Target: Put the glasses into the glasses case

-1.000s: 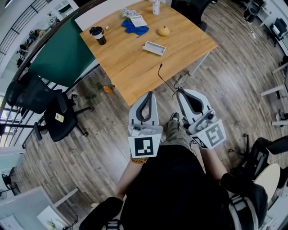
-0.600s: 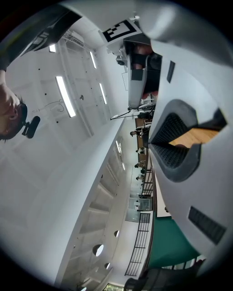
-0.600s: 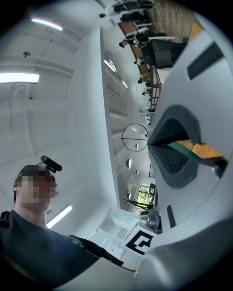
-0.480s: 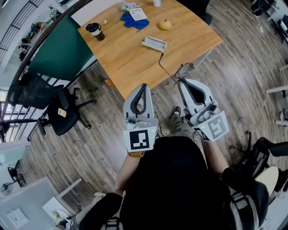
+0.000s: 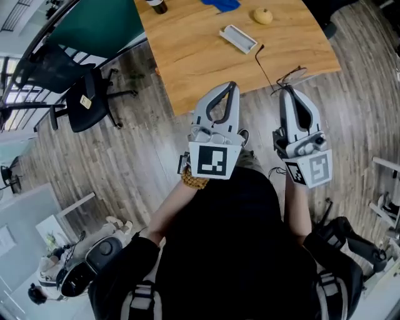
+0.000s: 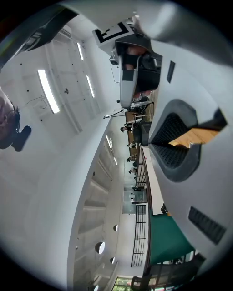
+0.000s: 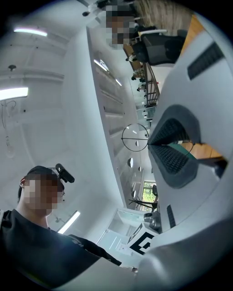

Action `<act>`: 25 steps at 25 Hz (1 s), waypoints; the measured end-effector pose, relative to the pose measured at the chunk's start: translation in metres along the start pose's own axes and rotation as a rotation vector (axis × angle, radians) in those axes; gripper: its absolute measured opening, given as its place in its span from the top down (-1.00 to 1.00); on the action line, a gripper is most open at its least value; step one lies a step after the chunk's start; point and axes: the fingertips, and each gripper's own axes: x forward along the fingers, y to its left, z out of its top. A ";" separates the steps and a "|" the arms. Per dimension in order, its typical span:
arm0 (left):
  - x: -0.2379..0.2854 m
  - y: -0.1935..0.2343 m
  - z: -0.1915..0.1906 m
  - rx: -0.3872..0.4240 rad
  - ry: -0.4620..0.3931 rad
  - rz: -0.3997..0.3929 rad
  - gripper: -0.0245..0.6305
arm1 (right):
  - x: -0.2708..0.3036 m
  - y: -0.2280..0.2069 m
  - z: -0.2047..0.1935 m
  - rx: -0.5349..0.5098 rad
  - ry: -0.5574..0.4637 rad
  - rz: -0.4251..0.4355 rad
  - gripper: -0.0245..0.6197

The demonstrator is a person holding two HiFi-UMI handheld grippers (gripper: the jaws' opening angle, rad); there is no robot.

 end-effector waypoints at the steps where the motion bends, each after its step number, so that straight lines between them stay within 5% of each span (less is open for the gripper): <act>1: 0.005 -0.005 0.000 -0.001 -0.005 0.001 0.87 | 0.001 -0.005 -0.001 -0.002 0.002 0.004 0.90; 10: 0.049 -0.023 -0.017 -0.050 0.023 0.096 0.87 | 0.004 -0.050 -0.030 0.068 0.020 0.127 0.89; 25: 0.090 -0.037 -0.038 -0.077 0.044 0.001 0.87 | 0.009 -0.094 -0.059 0.080 0.101 0.028 0.89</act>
